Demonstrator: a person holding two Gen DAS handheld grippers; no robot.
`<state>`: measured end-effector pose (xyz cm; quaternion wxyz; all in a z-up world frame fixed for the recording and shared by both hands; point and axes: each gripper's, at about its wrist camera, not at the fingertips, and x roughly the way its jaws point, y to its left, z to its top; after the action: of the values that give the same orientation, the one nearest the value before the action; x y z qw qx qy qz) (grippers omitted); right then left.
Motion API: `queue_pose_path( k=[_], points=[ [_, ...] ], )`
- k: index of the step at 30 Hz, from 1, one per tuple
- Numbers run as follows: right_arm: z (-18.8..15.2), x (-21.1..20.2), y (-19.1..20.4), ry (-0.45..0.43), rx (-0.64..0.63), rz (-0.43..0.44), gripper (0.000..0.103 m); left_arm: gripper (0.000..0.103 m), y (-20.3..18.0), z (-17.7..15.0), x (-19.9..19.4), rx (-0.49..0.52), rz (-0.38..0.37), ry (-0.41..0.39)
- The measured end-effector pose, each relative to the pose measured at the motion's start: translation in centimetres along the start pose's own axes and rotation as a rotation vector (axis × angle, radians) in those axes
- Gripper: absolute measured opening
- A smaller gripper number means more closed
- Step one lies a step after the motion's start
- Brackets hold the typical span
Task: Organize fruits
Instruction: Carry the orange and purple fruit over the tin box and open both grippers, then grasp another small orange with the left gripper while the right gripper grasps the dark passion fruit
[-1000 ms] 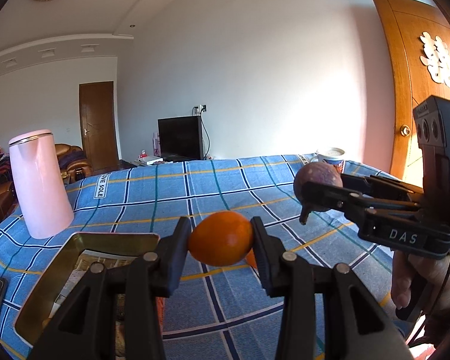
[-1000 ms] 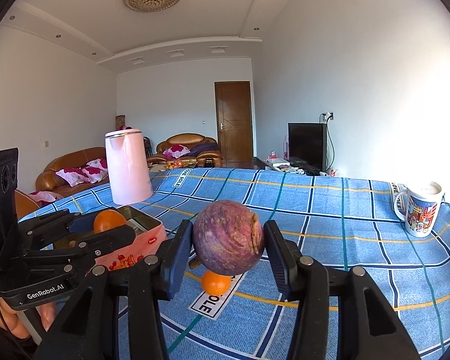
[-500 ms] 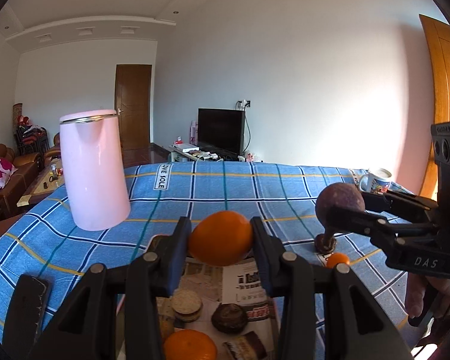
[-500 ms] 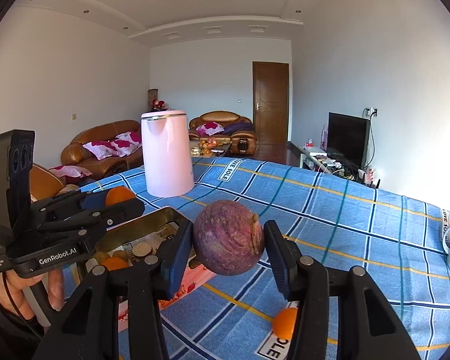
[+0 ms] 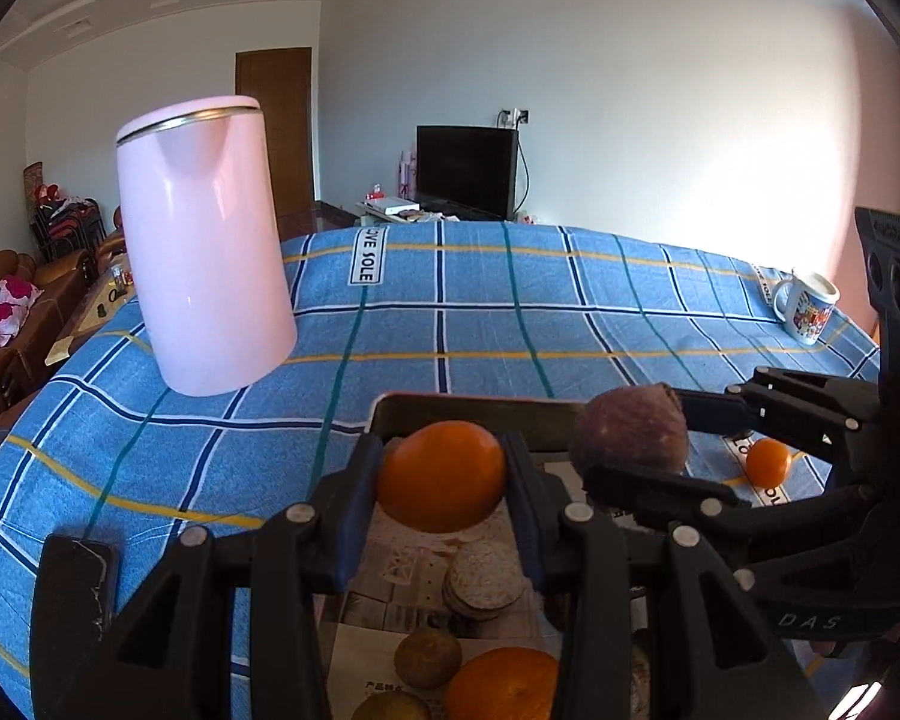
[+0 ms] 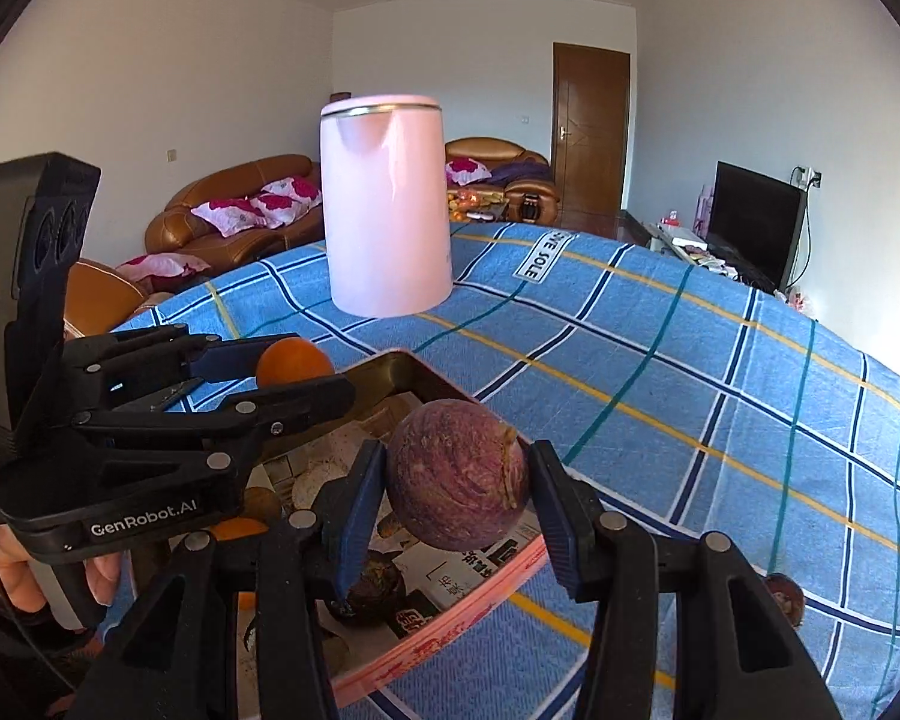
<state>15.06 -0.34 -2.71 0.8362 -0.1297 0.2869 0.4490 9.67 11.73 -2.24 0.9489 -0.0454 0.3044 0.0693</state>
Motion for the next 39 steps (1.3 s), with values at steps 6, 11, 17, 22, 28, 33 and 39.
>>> queue_pose_path(
  k=[6,11,17,22,28,33,39],
  points=[
    [-0.4,2.8,0.8,0.108,-0.015,-0.014,0.051,0.043,0.4,-0.2,0.4,0.012,0.015,0.035],
    [-0.7,3.5,1.2,0.136,-0.015,0.001,0.051,0.045,0.9,-0.1,0.2,-0.005,0.016,0.027],
    [-1.1,-0.3,-0.5,0.067,0.017,-0.010,0.053,0.062,-0.6,0.1,-2.2,-0.019,-0.004,-0.055],
    [-3.1,-5.7,-5.3,0.005,0.076,-0.110,0.066,0.067,-5.0,0.6,-3.4,0.023,-0.068,-0.098],
    [-6.0,-10.6,-11.3,-0.013,0.184,-0.251,0.067,0.067,-11.9,0.6,-1.9,0.114,-0.147,-0.070],
    [-8.1,-12.5,-14.5,-0.025,0.271,-0.308,0.070,0.067,-17.2,-0.2,1.0,0.173,-0.206,0.014],
    [-9.7,-14.2,-16.7,-0.049,0.329,-0.328,0.070,0.067,-21.2,-0.8,4.1,0.223,-0.240,0.117]
  ],
)
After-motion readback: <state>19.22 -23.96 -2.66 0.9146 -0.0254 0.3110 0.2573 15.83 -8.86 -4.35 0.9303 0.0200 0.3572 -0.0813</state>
